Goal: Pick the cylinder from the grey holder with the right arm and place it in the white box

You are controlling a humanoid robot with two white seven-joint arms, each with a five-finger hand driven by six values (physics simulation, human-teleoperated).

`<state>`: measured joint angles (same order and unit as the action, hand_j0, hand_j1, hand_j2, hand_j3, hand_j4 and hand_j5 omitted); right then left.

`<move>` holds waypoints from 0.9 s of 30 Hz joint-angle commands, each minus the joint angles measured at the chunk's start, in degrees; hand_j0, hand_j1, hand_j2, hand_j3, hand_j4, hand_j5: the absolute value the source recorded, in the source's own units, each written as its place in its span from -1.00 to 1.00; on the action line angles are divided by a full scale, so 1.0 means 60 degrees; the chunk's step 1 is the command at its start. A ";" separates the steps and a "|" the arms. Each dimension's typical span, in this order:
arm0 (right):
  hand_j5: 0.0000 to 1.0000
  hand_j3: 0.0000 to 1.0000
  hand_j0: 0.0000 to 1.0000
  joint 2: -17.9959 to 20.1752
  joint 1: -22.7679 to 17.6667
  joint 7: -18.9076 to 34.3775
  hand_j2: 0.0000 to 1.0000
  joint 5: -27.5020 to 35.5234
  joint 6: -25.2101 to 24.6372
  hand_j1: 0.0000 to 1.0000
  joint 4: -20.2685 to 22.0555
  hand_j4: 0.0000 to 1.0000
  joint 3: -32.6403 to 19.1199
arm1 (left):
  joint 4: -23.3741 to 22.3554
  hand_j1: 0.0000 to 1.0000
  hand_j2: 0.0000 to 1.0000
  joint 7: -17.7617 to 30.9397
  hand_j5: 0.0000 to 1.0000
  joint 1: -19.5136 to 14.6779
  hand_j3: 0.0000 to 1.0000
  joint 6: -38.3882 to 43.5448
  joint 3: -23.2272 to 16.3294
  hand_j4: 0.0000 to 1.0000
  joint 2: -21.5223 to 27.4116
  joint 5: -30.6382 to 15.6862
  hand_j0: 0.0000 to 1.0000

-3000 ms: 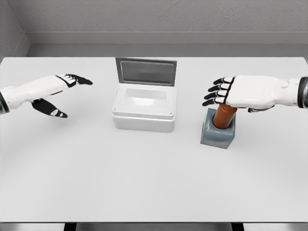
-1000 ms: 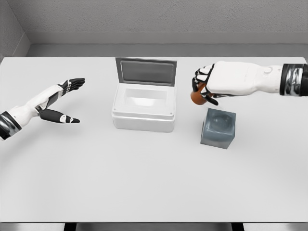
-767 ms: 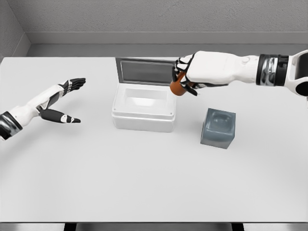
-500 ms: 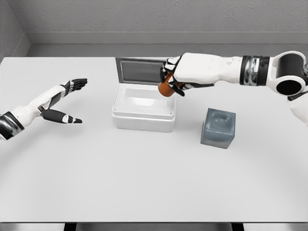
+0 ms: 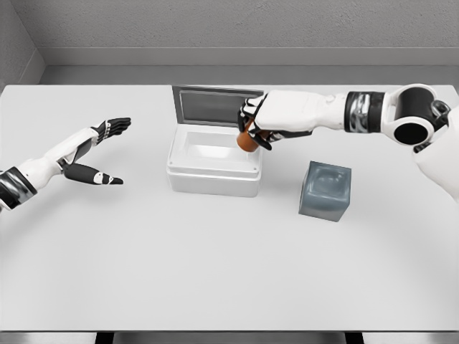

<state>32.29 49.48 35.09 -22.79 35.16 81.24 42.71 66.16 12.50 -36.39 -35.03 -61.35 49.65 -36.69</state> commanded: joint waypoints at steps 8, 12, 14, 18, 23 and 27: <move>-0.79 -0.79 -0.79 -0.0006 -0.0015 -0.0016 -0.79 -0.0068 -0.0027 -0.79 -0.0121 -0.79 0.0118 | 0.0019 1.00 1.00 0.0055 1.00 0.0015 1.00 0.0006 0.0014 1.00 0.0002 -0.0038 1.00; -0.77 -0.77 -0.77 -0.0021 -0.0015 -0.0016 -0.77 -0.0083 -0.0027 -0.77 -0.0209 -0.77 0.0118 | 0.0019 1.00 1.00 0.0055 1.00 0.0015 1.00 0.0006 0.0014 1.00 0.0002 -0.0038 1.00; -0.77 -0.77 -0.77 -0.0094 -0.0015 -0.0016 -0.77 -0.0171 -0.0027 -0.77 -0.0239 -0.77 0.0118 | 0.0033 1.00 1.00 0.0055 1.00 0.0015 1.00 0.0006 0.0014 1.00 0.0002 -0.0038 1.00; -0.75 -0.75 -0.75 -0.0138 0.0000 -0.0016 -0.75 -0.0186 -0.0027 -0.75 -0.0253 -0.75 0.0118 | 0.0033 1.00 1.00 0.0069 1.00 0.0015 1.00 0.0006 0.0014 1.00 0.0002 -0.0038 1.00; 1.00 1.00 1.00 -0.0211 0.0015 -0.0016 1.00 -0.0288 -0.0027 1.00 -0.0239 1.00 0.0104 | 0.0048 1.00 1.00 0.0069 1.00 0.0015 1.00 0.0006 0.0000 1.00 0.0002 -0.0023 1.00; 1.00 1.00 1.00 -0.0197 0.0029 -0.0016 1.00 -0.0274 -0.0027 1.00 -0.0209 1.00 0.0074 | 0.0048 1.00 1.00 0.0069 1.00 0.0015 1.00 0.0006 0.0000 1.00 0.0002 -0.0023 1.00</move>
<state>31.06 49.75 35.03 -24.68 35.16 79.90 43.26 66.41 12.92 -36.30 -35.04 -61.42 49.64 -36.52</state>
